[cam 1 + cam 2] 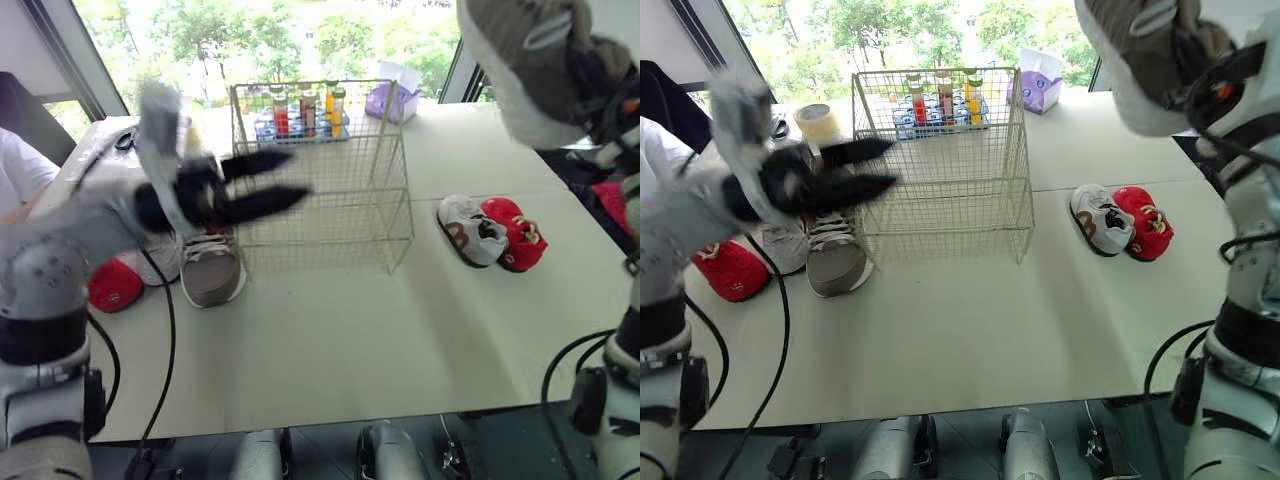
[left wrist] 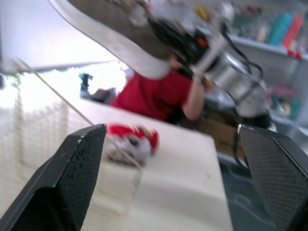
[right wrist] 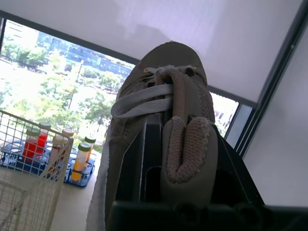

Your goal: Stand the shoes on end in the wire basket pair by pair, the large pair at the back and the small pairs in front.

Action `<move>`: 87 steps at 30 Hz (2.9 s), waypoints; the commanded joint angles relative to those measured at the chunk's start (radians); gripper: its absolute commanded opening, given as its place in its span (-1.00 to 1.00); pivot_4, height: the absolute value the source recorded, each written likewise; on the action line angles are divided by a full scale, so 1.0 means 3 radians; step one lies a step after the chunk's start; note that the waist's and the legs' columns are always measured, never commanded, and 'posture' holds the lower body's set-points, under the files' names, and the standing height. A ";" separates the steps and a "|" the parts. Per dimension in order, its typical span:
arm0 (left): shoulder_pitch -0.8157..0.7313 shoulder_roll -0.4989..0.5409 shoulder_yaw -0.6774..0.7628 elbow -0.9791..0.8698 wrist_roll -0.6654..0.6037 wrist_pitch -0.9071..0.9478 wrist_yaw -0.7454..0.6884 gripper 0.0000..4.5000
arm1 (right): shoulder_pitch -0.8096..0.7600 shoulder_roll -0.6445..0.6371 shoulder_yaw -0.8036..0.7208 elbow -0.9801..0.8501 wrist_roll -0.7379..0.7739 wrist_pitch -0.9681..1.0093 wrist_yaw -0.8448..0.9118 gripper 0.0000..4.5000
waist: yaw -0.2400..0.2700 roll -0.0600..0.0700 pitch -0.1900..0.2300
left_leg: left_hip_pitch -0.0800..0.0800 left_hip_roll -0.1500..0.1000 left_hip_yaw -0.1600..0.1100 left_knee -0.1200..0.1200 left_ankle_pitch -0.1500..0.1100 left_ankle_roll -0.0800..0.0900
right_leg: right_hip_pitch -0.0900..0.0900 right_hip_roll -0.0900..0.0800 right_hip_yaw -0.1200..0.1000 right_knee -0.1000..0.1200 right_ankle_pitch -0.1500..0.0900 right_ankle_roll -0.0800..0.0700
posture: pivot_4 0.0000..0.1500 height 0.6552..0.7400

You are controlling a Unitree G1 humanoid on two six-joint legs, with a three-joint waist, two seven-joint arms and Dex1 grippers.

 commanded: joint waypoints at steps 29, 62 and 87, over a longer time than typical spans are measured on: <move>-0.1895 0.0143 -0.0665 0.2644 0.2107 -0.0065 -0.2463 1.00 | -0.1390 -0.0140 0.1164 0.0313 0.0136 -0.1076 0.2207 -0.84 | -0.0057 -0.0025 0.0013 | -0.0047 0.0002 0.0019 0.0012 0.0003 -0.0004 | -0.0058 -0.0001 0.0011 0.0012 0.0000 0.0003 | 1.00 -0.42; -0.0300 -0.2472 0.1231 -0.0429 -0.0305 -0.0606 0.1782 -0.70 | -0.0669 0.1672 0.0029 0.0227 0.2584 0.0749 -0.0125 0.96 | -0.0043 -0.0054 0.0011 | -0.0029 -0.0003 0.0015 0.0020 0.0014 -0.0001 | -0.0046 -0.0006 0.0024 0.0035 0.0007 -0.0003 | 1.00 -0.42; 0.0356 -0.2237 0.0415 -0.0483 -0.0491 -0.0927 0.1592 -0.70 | -0.1175 0.1899 0.0264 0.0589 0.2693 0.0553 -0.0159 0.96 | -0.0050 -0.0055 0.0011 | -0.0039 -0.0003 0.0011 0.0024 0.0012 0.0002 | -0.0050 -0.0004 0.0018 0.0032 0.0008 -0.0002 | 1.00 -0.42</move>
